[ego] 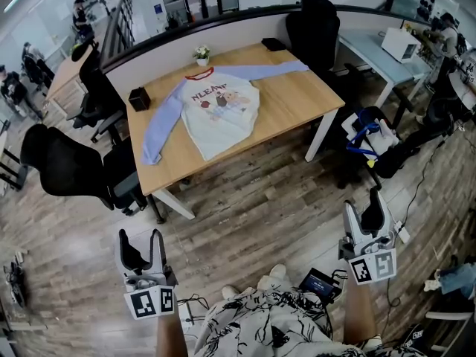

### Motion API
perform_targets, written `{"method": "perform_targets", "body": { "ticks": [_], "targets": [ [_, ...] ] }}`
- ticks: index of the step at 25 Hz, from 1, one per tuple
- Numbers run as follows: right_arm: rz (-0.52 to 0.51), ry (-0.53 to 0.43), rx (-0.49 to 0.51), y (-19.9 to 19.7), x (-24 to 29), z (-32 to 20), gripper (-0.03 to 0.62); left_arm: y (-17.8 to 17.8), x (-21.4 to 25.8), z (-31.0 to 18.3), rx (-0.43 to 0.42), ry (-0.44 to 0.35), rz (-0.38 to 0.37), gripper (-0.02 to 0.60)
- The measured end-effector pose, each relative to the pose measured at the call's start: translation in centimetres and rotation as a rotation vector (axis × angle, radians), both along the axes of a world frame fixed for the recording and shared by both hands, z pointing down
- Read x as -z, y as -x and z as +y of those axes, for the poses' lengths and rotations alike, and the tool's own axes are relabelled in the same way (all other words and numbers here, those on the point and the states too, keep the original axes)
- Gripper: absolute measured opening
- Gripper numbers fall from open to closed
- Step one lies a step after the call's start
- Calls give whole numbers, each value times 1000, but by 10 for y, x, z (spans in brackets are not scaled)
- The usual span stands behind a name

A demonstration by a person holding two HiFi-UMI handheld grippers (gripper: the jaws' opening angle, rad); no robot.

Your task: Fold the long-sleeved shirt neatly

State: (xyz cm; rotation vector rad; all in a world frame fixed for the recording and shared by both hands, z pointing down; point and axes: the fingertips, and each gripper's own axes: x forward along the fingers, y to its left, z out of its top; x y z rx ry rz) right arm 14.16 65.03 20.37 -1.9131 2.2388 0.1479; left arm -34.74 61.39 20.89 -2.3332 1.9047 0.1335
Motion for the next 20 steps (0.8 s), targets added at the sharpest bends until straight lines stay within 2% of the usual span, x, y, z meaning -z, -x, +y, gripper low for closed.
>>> {"method": "perform_targets", "body": {
  "ticks": [3, 6, 15, 20],
  "targets": [
    [-16, 13, 5, -3, -5, -4, 423, 2, -1, -2, 23, -9, 3, 464],
    [-49, 31, 22, -11, -10, -9, 457, -10, 1, -4, 16, -12, 2, 519],
    [-81, 23, 99, -37, -14, -38, 457, -60, 0, -18, 66, -14, -27, 523],
    [-76, 33, 131, -48, -23, -63, 457, -83, -7, -35, 76, 13, -2, 523]
  ]
}}
